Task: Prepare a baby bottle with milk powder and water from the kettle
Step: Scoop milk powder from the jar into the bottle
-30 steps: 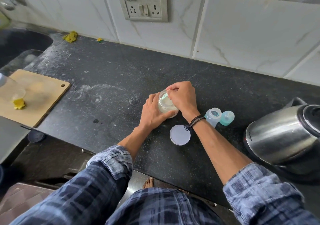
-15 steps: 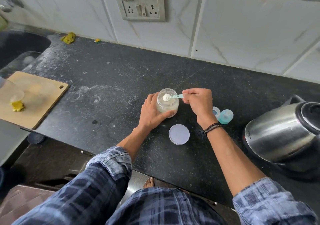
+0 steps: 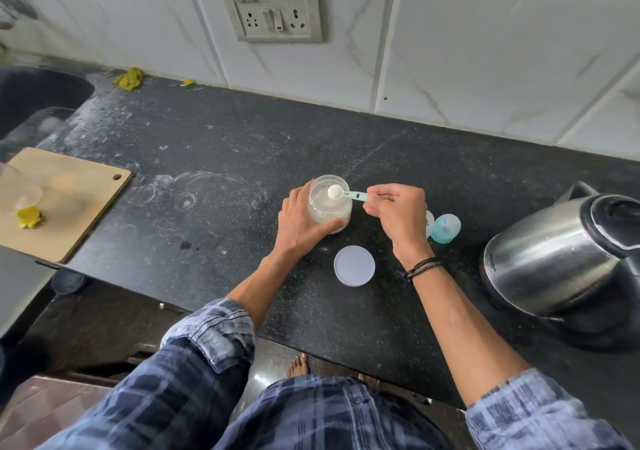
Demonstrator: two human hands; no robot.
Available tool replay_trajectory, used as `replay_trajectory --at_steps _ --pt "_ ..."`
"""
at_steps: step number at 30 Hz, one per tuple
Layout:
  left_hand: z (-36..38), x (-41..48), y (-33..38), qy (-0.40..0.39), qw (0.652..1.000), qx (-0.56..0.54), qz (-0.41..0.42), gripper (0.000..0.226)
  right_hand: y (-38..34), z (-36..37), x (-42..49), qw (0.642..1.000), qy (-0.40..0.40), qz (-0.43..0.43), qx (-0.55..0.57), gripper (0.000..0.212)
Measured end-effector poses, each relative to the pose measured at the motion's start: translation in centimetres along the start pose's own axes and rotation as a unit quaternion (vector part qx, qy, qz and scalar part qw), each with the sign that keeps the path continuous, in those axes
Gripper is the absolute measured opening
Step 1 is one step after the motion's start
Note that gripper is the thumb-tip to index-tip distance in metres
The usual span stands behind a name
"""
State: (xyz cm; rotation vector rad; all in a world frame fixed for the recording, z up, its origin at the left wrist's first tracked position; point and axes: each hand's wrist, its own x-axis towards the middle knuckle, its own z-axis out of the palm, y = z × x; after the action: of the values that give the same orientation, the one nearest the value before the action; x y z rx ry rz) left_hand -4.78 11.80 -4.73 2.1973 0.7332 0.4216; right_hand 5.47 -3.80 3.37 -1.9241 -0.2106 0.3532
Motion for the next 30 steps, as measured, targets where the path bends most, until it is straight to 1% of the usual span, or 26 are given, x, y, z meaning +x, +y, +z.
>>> replay_trajectory --at_steps 3,5,6,10,12,13,14,16,19,22,26,30 --pt "0.0 -0.7 0.8 0.018 0.999 -0.03 -0.021 0.128 -0.2 -0.6 0.0 0.998 0.013 0.025 0.061 0.017" --pt "0.0 -1.3 1.4 0.055 0.997 -0.045 -0.008 0.128 -0.5 -1.3 -0.2 0.994 0.019 0.034 0.097 0.017" --pt "0.0 -1.7 1.8 0.079 0.996 -0.049 0.01 0.122 -0.7 -1.8 -0.3 0.993 0.023 0.035 0.112 0.016" --pt "0.5 -2.7 3.6 0.181 0.976 -0.063 0.1 0.086 -1.1 -4.3 -0.8 0.983 0.049 0.044 0.169 0.013" --pt "1.1 -3.0 4.6 0.206 0.966 -0.062 0.14 0.075 -1.0 -5.8 -1.1 0.979 0.059 0.041 0.19 0.014" --pt "1.6 -3.1 5.1 0.207 0.963 -0.061 0.159 0.071 -0.8 -6.6 -1.2 0.977 0.064 0.038 0.201 0.013" --pt "2.0 -3.2 5.6 0.198 0.962 -0.064 0.177 0.069 -0.6 -7.3 -1.3 0.974 0.071 0.036 0.214 0.012" --pt "2.9 -3.6 6.3 0.152 0.964 -0.083 0.201 0.066 0.0 -8.6 -1.3 0.969 0.089 0.034 0.229 0.012" --pt "4.2 -4.1 7.4 0.061 0.97 -0.123 0.2 0.066 1.2 -10.1 -1.4 0.965 0.106 0.03 0.237 0.013" --pt "5.6 -4.4 8.2 -0.014 0.971 -0.134 0.195 0.075 2.3 -11.1 -1.5 0.966 0.116 0.022 0.231 0.015" --pt "7.1 -4.7 9.2 -0.087 0.975 -0.131 0.157 0.091 3.5 -11.9 -1.9 0.972 0.136 0.004 0.194 0.023" --pt "8.0 -4.6 10.1 -0.131 0.978 -0.138 0.084 0.107 4.7 -11.9 -2.3 0.976 0.157 -0.002 0.147 0.028"
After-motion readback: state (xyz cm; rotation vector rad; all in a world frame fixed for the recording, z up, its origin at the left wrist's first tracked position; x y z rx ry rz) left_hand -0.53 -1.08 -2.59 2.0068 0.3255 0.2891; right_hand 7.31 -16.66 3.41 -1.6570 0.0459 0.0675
